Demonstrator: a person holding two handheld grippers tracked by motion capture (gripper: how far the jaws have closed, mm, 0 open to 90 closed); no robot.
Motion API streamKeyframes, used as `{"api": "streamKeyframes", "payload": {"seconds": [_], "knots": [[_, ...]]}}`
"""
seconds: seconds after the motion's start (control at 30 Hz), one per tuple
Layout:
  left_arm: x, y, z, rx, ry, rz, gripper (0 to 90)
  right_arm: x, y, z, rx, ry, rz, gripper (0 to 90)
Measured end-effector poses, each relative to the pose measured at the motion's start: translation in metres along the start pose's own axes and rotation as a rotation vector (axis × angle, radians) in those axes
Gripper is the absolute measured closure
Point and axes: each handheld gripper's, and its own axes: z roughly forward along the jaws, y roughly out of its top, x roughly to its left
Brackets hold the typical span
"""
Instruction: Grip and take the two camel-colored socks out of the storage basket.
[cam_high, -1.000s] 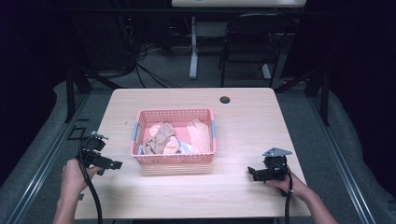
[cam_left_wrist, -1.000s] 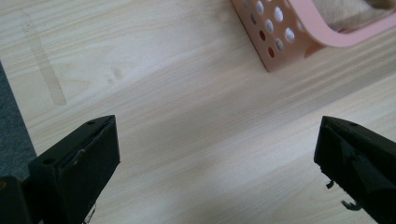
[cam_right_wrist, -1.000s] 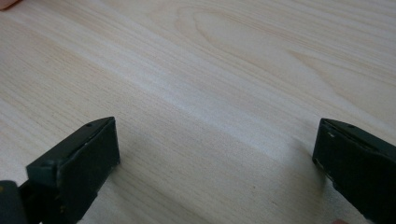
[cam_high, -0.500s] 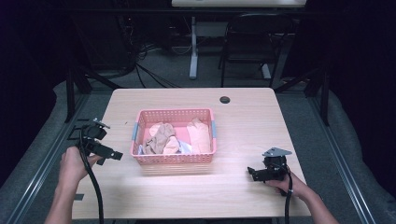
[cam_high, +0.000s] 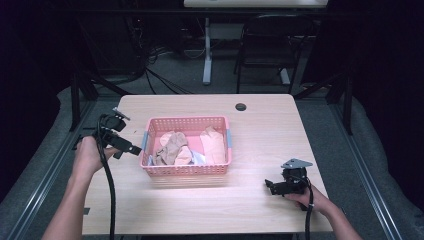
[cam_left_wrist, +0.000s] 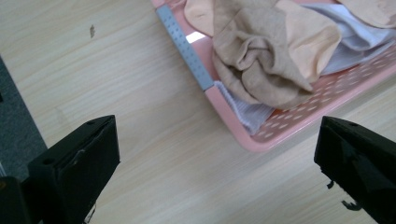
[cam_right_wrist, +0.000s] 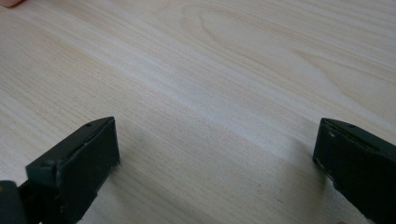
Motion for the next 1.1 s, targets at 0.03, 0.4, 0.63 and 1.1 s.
{"api": "streamKeyframes", "payload": {"seconds": [0.03, 0.4, 0.63, 1.1], "knots": [[0.0, 0.0, 0.0, 0.0, 0.0, 0.0, 0.1, 0.0, 0.0, 0.0, 0.0, 0.0, 0.0, 0.0], [-0.017, 0.035, 0.023, 0.055, -0.046, 0.052, 0.1, 0.0, 0.0, 0.0, -0.001, 0.002, 0.001, 0.0], [-0.031, 0.051, 0.044, 0.134, -0.078, 0.095, 0.1, 0.0, -0.001, 0.0, -0.004, 0.0, 0.002, 0.0], [-0.044, 0.068, 0.082, 0.146, -0.071, 0.129, 0.1, 0.0, -0.002, -0.001, -0.005, 0.005, 0.002, 0.0]]}}
